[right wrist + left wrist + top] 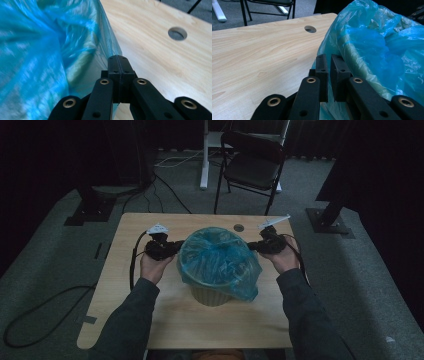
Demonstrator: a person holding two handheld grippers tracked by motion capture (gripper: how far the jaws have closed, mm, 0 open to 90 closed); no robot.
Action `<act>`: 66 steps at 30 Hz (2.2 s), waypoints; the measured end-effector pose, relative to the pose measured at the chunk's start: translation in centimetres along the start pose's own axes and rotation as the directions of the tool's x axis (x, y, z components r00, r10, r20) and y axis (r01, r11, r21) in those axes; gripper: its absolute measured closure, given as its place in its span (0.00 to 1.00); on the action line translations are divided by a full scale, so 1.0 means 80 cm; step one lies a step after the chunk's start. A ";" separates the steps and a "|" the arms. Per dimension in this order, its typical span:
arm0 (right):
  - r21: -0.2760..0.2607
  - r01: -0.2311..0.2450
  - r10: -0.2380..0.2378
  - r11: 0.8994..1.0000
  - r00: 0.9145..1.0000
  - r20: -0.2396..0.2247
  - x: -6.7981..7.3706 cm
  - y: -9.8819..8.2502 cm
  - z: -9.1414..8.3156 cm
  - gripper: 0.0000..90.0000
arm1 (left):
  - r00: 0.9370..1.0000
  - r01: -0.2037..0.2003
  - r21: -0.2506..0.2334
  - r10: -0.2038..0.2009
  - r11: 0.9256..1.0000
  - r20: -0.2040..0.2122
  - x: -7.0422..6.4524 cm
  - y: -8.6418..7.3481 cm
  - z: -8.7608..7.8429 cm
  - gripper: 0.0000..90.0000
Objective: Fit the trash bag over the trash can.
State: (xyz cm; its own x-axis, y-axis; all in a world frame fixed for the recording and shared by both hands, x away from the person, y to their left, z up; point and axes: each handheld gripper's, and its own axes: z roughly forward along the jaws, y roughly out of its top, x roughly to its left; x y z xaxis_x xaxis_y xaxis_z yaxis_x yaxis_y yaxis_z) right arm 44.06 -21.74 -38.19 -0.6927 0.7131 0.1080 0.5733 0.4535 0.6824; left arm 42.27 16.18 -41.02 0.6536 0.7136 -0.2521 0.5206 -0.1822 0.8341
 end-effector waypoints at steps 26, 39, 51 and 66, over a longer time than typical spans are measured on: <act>-0.039 0.049 -0.048 0.998 0.999 0.008 0.009 -0.024 -0.035 0.80 | 0.998 -0.068 -0.029 0.069 0.997 0.011 -0.013 -0.007 -0.028 0.86; -0.107 0.060 -0.059 0.992 0.998 0.014 0.029 -0.047 -0.069 0.73 | 0.990 -0.129 -0.077 0.133 0.989 0.044 -0.041 0.021 -0.044 0.74; -0.101 0.065 -0.065 0.993 0.998 0.002 0.037 -0.066 -0.070 0.74 | 0.970 -0.210 -0.061 0.215 0.976 0.110 -0.075 0.051 -0.032 0.68; -0.133 0.061 -0.064 0.989 0.998 -0.018 0.038 -0.073 -0.067 0.73 | 0.941 -0.306 0.040 0.296 0.951 0.162 -0.105 0.081 0.007 0.66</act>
State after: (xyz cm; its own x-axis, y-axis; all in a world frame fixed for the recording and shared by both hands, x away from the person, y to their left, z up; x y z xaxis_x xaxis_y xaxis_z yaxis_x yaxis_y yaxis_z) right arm 36.28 -25.10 -37.93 -0.7361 0.6725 0.0772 0.4662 0.4210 0.7780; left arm 40.46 8.67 -33.78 0.8584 0.5081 -0.0700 0.3171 -0.4184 0.8511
